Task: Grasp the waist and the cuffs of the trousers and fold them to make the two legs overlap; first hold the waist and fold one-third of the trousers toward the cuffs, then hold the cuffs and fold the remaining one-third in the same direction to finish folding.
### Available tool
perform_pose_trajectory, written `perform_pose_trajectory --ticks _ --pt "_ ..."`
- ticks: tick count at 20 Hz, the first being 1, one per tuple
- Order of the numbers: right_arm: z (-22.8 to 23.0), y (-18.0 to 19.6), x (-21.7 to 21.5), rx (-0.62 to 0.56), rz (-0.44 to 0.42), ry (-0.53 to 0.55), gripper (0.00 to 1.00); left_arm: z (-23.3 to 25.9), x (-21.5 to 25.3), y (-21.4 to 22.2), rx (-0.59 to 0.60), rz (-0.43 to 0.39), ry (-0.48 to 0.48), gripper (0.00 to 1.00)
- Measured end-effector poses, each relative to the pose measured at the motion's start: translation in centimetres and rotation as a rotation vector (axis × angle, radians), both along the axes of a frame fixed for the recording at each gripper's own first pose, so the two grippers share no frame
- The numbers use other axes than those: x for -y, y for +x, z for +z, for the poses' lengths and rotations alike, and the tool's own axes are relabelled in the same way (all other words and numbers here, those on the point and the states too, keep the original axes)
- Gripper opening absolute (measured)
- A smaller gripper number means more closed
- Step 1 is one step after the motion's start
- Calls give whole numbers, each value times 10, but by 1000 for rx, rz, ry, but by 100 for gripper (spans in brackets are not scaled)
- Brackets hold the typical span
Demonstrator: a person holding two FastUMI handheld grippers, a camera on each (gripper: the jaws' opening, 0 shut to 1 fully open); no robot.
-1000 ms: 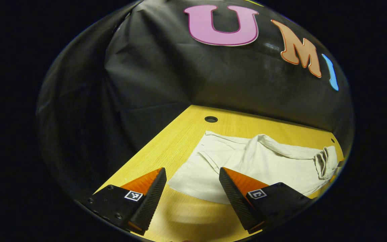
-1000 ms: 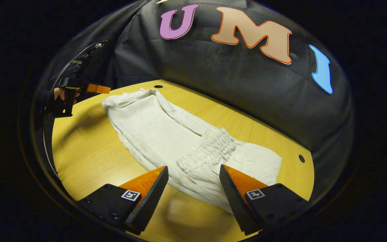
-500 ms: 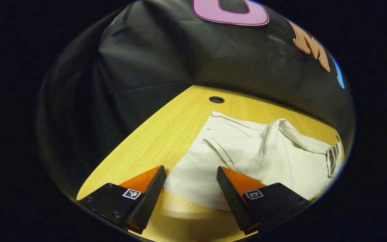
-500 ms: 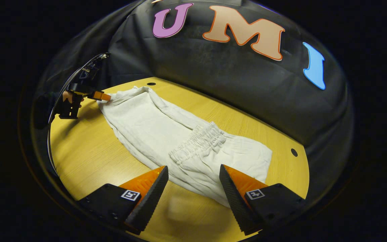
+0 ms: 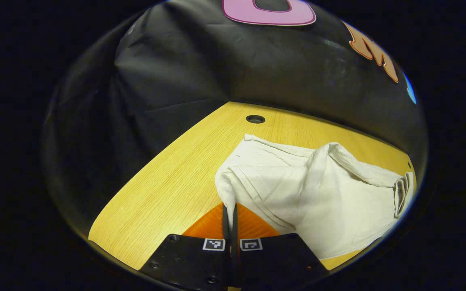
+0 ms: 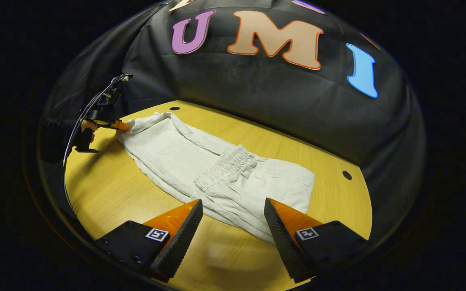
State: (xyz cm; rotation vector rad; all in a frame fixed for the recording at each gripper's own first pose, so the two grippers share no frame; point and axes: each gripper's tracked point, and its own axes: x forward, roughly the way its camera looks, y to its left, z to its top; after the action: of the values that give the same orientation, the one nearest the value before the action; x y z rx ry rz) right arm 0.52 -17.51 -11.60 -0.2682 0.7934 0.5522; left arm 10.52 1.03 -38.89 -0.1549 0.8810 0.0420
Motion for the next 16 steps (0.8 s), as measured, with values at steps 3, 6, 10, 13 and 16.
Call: perform_pose_trajectory --ticks 3,6,10,13,16 --pt "11 4 17 12 -45 13 98 22 15 6 31 29 -64 0" --pt "19 6 37 27 -88 22 100 55 35 12 85 9 -86 0" --pt "29 -1 59 41 -126 43 99 110 78 20 182 -40 -114 0" --pt "33 -8 71 45 -144 60 99 148 116 21 237 -88 -152 0" --pt "34 -14 83 44 -158 77 100 181 151 21 286 -143 -181 0"
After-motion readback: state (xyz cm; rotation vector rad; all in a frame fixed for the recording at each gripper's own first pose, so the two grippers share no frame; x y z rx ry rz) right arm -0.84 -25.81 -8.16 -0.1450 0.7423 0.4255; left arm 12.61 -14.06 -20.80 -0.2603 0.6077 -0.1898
